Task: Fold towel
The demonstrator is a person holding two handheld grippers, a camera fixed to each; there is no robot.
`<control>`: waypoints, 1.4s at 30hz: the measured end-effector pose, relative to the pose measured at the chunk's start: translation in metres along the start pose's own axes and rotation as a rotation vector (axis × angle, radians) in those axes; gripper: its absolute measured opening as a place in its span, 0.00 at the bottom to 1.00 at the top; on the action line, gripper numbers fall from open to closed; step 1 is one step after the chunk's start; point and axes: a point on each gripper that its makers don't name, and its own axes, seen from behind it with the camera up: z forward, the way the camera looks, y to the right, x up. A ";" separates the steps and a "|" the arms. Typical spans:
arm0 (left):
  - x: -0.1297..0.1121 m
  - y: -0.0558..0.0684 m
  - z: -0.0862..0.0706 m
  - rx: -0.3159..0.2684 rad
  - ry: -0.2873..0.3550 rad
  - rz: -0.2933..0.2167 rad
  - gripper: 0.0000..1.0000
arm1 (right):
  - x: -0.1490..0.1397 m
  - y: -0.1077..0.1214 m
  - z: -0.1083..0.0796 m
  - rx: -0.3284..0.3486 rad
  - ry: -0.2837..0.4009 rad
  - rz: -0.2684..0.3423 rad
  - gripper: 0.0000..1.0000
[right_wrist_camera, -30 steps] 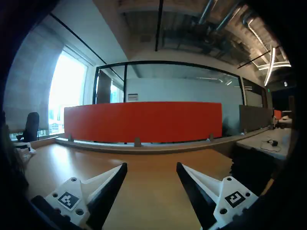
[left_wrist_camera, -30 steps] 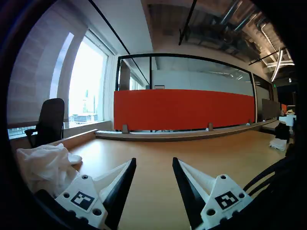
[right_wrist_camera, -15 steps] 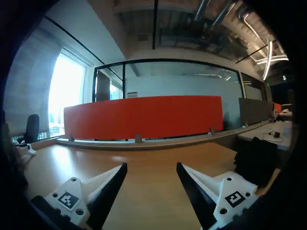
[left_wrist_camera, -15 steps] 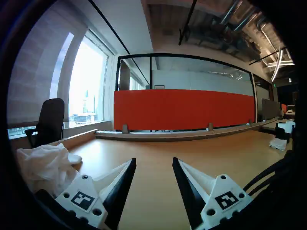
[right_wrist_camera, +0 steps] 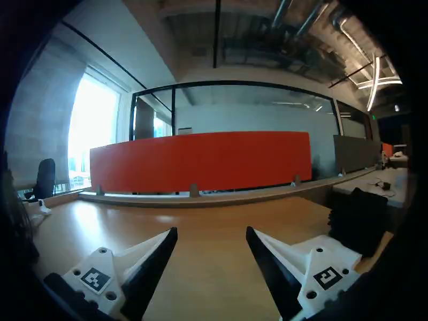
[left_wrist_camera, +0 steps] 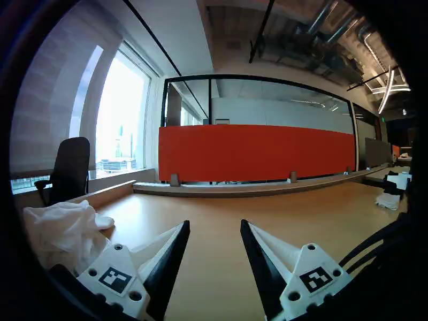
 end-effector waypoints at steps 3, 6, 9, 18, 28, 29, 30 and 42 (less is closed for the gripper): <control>0.000 0.000 0.000 0.000 0.000 0.000 0.69 | -0.001 -0.001 -0.001 -0.002 -0.001 0.001 0.99; 0.000 0.000 0.000 0.000 0.000 0.000 0.69 | -0.002 -0.002 -0.002 0.000 -0.001 -0.001 0.99; 0.000 0.000 0.000 0.000 0.000 0.000 0.69 | -0.004 -0.003 -0.002 0.003 -0.001 -0.008 0.99; 0.000 -0.001 0.000 0.000 0.000 0.000 0.69 | -0.003 -0.009 -0.004 0.010 0.005 -0.036 0.99; 0.000 0.000 0.000 0.000 0.000 0.000 0.69 | -0.005 -0.013 -0.003 0.010 0.003 -0.060 0.99; 0.000 0.000 0.000 0.000 0.000 0.000 0.69 | -0.005 -0.013 -0.003 0.011 0.003 -0.060 0.99; 0.000 0.000 0.000 0.000 0.000 0.000 0.69 | -0.005 -0.013 -0.003 0.011 0.003 -0.060 0.99; 0.000 0.000 0.000 0.000 0.000 0.000 0.69 | -0.006 -0.013 -0.003 0.011 0.002 -0.060 0.99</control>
